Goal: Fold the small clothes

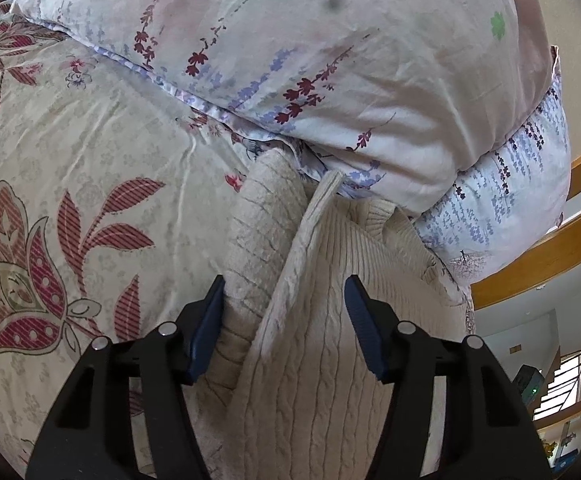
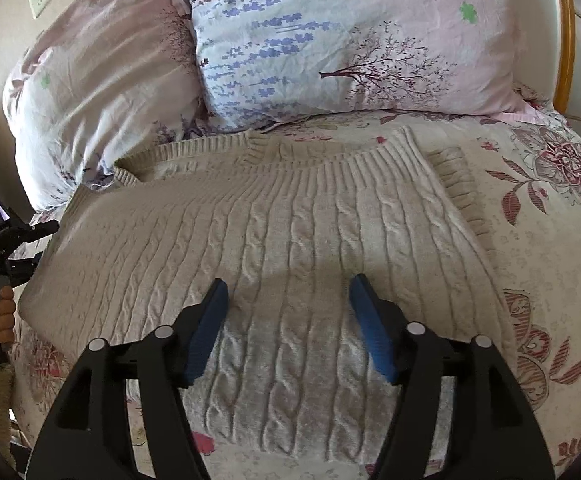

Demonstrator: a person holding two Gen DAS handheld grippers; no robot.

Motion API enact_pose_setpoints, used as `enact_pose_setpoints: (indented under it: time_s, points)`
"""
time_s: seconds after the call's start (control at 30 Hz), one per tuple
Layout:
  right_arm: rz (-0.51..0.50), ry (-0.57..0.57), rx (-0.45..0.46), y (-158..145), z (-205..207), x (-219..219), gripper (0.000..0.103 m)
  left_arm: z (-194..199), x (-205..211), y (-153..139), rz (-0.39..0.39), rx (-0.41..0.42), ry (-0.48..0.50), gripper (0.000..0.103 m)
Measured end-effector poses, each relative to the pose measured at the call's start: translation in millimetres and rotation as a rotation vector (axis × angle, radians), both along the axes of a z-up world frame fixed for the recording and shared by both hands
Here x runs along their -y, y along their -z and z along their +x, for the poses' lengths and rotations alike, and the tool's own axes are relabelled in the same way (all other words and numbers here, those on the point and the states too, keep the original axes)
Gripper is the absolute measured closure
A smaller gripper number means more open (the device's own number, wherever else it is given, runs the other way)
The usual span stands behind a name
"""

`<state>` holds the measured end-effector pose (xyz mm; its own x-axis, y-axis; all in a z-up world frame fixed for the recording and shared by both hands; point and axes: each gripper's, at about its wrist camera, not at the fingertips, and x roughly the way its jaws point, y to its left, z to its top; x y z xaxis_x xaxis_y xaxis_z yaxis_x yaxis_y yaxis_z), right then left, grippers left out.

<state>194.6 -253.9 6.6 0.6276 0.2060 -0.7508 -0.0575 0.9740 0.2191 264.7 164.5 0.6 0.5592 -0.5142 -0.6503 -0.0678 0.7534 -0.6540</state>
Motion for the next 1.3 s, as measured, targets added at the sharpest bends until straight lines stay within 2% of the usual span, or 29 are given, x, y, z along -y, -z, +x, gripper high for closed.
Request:
enact_pose_setpoints:
  time_s: [0.1, 0.27, 0.4, 0.6, 0.73, 0.97, 1.1, 1.3]
  points:
    - [0.024, 0.005, 0.006, -3.5, -1.6, 1.0, 0.035, -0.3, -0.2, 2.0, -0.014, -0.006, -0.005, 0.051]
    - [0.156, 0.023, 0.037, -11.7, -10.4, 15.8, 0.035, 0.3, 3.4, 6.7, -0.057, -0.029, 0.003, 0.064]
    - [0.151, 0.029, 0.040, -12.9, -15.7, 20.5, 0.035, 1.2, 6.8, 8.1, -0.082, -0.037, 0.010, 0.074]
    - [0.152, 0.032, 0.042, -13.0, -19.4, 24.0, 0.035, -0.5, 2.6, 7.0, -0.132, -0.040, -0.013, 0.081]
    - [0.156, 0.027, 0.055, -16.1, -22.3, 25.8, 0.035, -6.0, 5.2, -4.8, -0.154, 0.005, -0.007, 0.084]
    - [0.156, 0.030, 0.093, -25.5, -31.0, 33.9, 0.035, -12.7, 31.0, -40.2, -0.258, 0.080, 0.012, 0.086]
    - [0.160, 0.047, 0.115, -28.4, -37.0, 42.8, 0.035, -15.3, 57.3, -57.3, -0.323, 0.098, 0.027, 0.086]
    - [0.169, 0.080, 0.155, -33.0, -48.1, 61.9, 0.035, -11.6, 120.2, -78.9, -0.338, 0.122, 0.086, 0.087]
